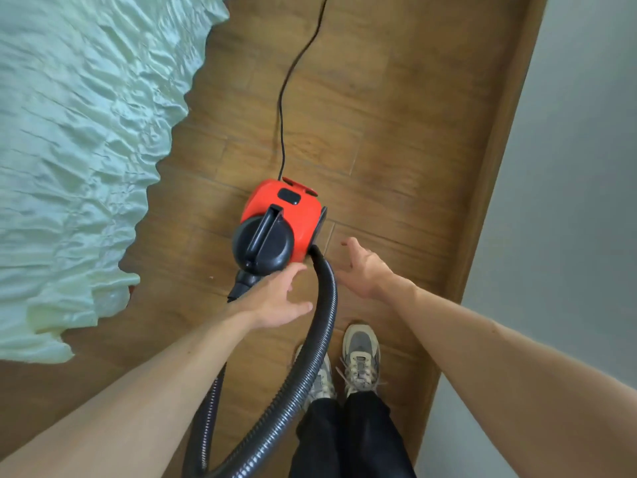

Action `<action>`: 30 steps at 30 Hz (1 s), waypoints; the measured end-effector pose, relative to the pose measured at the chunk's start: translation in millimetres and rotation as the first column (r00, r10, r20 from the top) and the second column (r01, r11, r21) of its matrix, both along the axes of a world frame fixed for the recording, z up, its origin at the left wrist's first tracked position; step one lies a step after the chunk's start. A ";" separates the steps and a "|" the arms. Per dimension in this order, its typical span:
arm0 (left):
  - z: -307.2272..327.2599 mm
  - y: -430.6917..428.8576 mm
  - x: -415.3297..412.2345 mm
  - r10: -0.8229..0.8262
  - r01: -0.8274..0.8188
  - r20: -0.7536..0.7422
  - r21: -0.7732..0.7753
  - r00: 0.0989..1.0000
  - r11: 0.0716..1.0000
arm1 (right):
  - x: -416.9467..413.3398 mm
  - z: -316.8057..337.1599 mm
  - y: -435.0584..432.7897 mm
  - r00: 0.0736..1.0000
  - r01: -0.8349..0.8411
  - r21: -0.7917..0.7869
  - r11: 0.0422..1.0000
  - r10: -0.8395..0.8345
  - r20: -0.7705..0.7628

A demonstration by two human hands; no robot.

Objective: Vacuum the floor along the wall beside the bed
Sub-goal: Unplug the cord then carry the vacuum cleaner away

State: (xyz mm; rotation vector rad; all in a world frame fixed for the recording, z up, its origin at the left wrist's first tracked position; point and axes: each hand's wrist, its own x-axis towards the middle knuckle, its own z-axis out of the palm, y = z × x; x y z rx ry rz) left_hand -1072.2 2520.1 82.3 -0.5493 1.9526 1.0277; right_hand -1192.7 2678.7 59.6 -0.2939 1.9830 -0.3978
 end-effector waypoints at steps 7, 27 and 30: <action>130.9 -37.3 -55.0 -0.100 0.080 -0.096 -0.187 0.990 0.979 | -59.4 153.9 -2.6 0.960 -0.187 0.088 0.979 0.200 -0.194; 597.9 -91.8 -180.8 -0.368 0.003 -0.475 -0.610 0.799 0.793 | -166.7 637.7 1.5 0.583 -0.258 0.160 0.953 0.286 -0.760; 649.5 -101.9 -182.8 -0.387 -0.044 -0.514 -0.642 0.766 0.766 | -175.2 690.8 -0.6 0.525 -0.240 0.142 0.960 0.251 -0.813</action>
